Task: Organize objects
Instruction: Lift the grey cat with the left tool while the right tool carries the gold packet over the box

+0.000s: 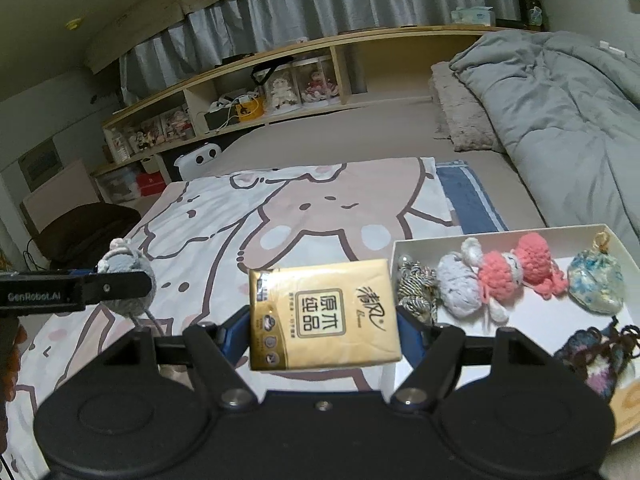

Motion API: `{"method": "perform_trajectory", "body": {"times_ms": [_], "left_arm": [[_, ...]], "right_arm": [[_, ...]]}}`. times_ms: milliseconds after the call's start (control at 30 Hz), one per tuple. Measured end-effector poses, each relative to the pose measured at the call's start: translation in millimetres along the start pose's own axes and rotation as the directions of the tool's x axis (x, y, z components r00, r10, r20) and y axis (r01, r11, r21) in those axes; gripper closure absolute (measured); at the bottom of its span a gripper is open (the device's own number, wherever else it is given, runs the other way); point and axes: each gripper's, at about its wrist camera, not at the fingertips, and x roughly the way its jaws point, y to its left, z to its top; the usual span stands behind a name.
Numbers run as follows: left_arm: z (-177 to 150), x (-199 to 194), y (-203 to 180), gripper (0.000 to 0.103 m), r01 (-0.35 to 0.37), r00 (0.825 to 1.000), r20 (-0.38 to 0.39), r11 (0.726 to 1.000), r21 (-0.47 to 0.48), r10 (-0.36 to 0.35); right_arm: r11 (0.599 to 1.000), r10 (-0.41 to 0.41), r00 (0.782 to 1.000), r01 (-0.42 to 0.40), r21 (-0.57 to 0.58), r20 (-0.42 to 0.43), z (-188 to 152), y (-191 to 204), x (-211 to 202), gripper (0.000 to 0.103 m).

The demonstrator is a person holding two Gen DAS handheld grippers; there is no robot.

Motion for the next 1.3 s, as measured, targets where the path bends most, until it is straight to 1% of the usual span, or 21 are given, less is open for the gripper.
{"method": "perform_trajectory", "body": {"times_ms": [167, 367, 533, 633, 767, 1000, 1100, 1300], "left_arm": [[-2.3, -6.7, -20.5, 0.048, 0.020, 0.999, 0.026, 0.999, 0.036, -0.021], [-3.6, -2.0, -46.1, 0.048, 0.092, 0.994, 0.051, 0.994, 0.054, -0.094], [-9.4, 10.1, -67.0, 0.048, 0.163, 0.985, 0.041, 0.985, 0.065, -0.166], [-12.5, 17.4, -79.5, 0.048, 0.193, 0.980, 0.036, 0.978, 0.075, -0.196], [-16.4, 27.0, -92.5, 0.048, 0.235, 0.971, 0.032, 0.968, 0.089, -0.238], [-21.9, 42.6, -116.1, 0.048, 0.301, 0.949, 0.054, 0.941, 0.152, -0.312], [-22.9, 54.2, -123.1, 0.048, 0.335, 0.937, 0.053, 0.932, 0.139, -0.345], [-30.6, 79.7, -138.1, 0.048, 0.389, 0.920, 0.015, 0.916, 0.097, -0.392]], "right_arm": [[1.000, -0.017, 1.000, 0.017, 0.016, 0.003, -2.6, -10.1, -10.4, 0.029], [0.995, -0.091, 0.996, 0.091, 0.036, 0.004, -6.2, -30.6, -20.2, 0.029], [0.987, -0.130, 0.991, 0.129, 0.095, 0.009, -5.8, -54.7, -23.7, 0.029], [0.981, -0.150, 0.989, 0.149, 0.122, 0.002, -5.5, -67.4, -24.1, 0.029], [0.975, -0.163, 0.986, 0.163, 0.150, -0.014, -7.3, -80.9, -23.3, 0.029], [0.960, -0.196, 0.980, 0.201, 0.193, -0.043, -11.8, -98.3, -20.6, 0.029], [0.956, -0.200, 0.977, 0.210, 0.206, -0.068, -13.8, -104.8, -16.9, 0.029], [0.943, -0.215, 0.969, 0.239, 0.233, -0.125, -18.7, -115.8, -9.8, 0.029]]}}
